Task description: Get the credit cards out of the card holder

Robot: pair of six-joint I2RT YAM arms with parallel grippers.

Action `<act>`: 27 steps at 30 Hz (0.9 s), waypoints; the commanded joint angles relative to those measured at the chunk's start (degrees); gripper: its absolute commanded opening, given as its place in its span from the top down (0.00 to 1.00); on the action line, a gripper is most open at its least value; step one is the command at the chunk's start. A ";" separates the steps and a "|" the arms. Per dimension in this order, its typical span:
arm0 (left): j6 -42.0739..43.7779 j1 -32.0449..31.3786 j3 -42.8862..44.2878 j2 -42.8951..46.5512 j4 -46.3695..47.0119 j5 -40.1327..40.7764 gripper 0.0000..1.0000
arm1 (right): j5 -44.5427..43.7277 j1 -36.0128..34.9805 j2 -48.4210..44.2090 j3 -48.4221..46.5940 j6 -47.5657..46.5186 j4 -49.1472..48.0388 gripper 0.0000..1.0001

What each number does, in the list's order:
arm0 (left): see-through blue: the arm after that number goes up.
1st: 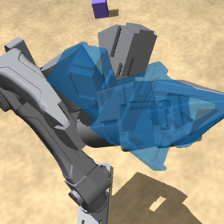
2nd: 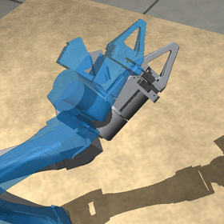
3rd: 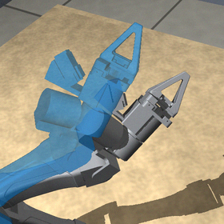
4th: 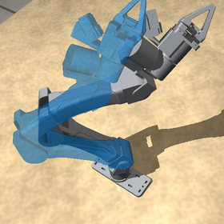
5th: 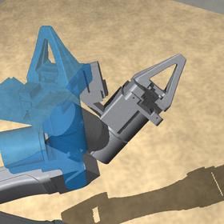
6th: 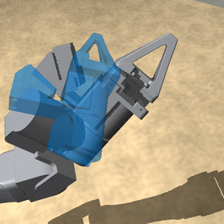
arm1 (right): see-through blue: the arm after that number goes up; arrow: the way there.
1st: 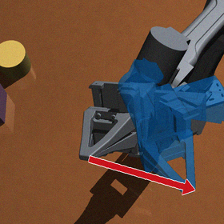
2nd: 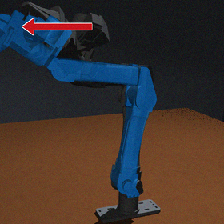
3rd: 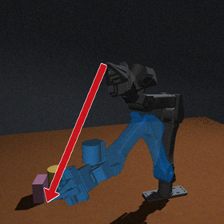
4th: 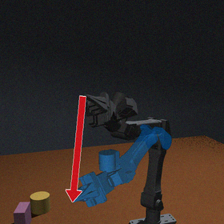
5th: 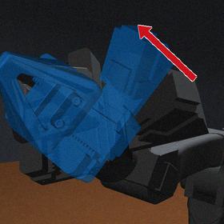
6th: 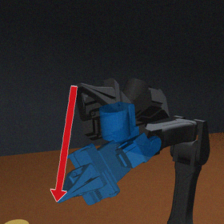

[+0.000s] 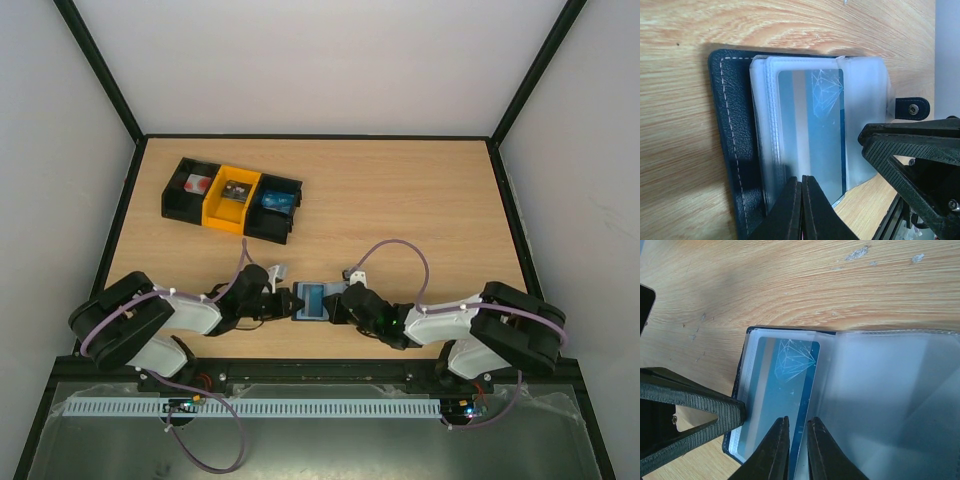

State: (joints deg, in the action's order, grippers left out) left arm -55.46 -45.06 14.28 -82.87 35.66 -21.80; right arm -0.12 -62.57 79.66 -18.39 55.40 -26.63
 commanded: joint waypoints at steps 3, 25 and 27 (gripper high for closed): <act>1.50 -0.68 1.03 0.89 -2.08 1.14 0.97 | -0.13 0.47 2.14 0.00 0.67 -2.27 0.88; 1.76 -1.88 0.89 0.81 -3.64 2.09 0.97 | 2.14 1.19 4.95 0.42 2.21 -5.82 0.91; 1.60 -1.96 0.97 2.08 -4.16 2.11 0.94 | 2.27 1.22 4.74 0.36 2.34 -5.80 0.91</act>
State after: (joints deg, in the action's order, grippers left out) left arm -54.43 -46.50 14.83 -81.73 32.80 -20.29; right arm 2.28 -61.71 84.03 -18.35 57.08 -31.24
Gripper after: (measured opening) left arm 0.036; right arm 0.092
